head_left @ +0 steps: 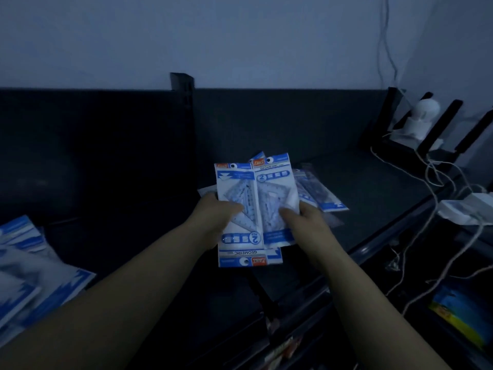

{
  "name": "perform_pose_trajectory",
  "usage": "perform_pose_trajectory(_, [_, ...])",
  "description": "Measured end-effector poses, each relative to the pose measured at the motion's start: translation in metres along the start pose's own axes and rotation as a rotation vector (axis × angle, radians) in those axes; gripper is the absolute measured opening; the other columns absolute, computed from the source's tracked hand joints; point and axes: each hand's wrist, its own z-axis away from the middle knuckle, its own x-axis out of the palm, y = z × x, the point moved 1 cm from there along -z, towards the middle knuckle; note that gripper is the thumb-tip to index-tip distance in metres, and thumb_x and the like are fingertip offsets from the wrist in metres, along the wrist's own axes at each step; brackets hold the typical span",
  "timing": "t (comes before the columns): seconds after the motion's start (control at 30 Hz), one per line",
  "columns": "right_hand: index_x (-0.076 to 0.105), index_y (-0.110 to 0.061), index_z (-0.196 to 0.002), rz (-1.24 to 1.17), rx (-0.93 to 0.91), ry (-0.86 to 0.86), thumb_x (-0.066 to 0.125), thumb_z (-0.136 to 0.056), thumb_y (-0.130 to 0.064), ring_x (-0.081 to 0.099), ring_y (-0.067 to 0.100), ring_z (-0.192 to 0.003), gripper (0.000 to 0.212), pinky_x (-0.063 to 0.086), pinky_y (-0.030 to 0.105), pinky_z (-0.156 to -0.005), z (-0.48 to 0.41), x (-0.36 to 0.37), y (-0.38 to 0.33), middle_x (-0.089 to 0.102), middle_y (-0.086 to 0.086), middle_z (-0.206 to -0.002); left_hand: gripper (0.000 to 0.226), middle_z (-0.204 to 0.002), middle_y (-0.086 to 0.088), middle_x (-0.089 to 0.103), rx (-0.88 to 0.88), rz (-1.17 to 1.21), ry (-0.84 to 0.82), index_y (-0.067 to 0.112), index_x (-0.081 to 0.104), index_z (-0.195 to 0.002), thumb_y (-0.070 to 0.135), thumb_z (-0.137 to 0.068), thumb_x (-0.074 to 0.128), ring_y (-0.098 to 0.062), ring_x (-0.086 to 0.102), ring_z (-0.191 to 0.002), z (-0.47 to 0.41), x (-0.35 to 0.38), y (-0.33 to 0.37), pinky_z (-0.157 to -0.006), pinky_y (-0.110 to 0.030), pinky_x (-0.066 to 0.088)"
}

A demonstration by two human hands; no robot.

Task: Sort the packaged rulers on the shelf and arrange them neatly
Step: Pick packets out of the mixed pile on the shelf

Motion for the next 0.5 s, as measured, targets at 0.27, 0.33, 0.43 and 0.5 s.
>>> perform_pose_trajectory(0.27, [0.062, -0.015, -0.091, 0.019, -0.102, -0.209, 0.056, -0.093, -0.019, 0.064, 0.024, -0.077, 0.008, 0.052, 0.026, -0.066, 0.026, 0.091, -0.037, 0.068, 0.011, -0.090, 0.012, -0.099, -0.010, 0.063, 0.159, -0.043, 0.227, 0.017, 0.058, -0.097, 0.005, -0.094, 0.054, -0.024, 0.063, -0.086, 0.056, -0.106, 0.014, -0.067, -0.034, 0.052])
perform_pose_trajectory(0.33, [0.063, -0.006, -0.095, 0.007, -0.113, -0.258, 0.058, -0.091, -0.017, 0.066, 0.033, -0.088, 0.012, 0.055, 0.040, -0.076, 0.038, 0.121, -0.048, 0.068, 0.019, -0.099, 0.013, -0.102, -0.010, 0.065, 0.170, -0.094, 0.298, 0.013, 0.060, -0.106, 0.011, -0.093, 0.059, -0.027, 0.064, -0.091, 0.078, -0.141, 0.017, -0.074, -0.040, 0.055])
perform_pose_trajectory(0.43, [0.062, -0.011, -0.087, 0.001, -0.152, -0.362, 0.058, -0.091, -0.012, 0.067, 0.024, -0.082, 0.006, 0.055, 0.038, -0.072, 0.058, 0.165, -0.062, 0.069, 0.011, -0.092, 0.027, -0.106, -0.011, 0.066, 0.163, -0.169, 0.419, 0.010, 0.058, -0.114, 0.017, -0.089, 0.065, -0.030, 0.066, -0.093, 0.110, -0.191, 0.020, -0.082, -0.046, 0.056])
perform_pose_trajectory(0.5, [0.060, -0.019, -0.088, -0.026, -0.162, -0.432, 0.059, -0.091, -0.014, 0.066, 0.017, -0.083, 0.006, 0.054, 0.031, -0.068, 0.072, 0.197, -0.070, 0.068, 0.003, -0.094, 0.028, -0.104, -0.010, 0.067, 0.164, -0.197, 0.484, 0.009, 0.058, -0.113, 0.019, -0.088, 0.067, -0.029, 0.067, -0.090, 0.132, -0.224, 0.021, -0.080, -0.046, 0.056])
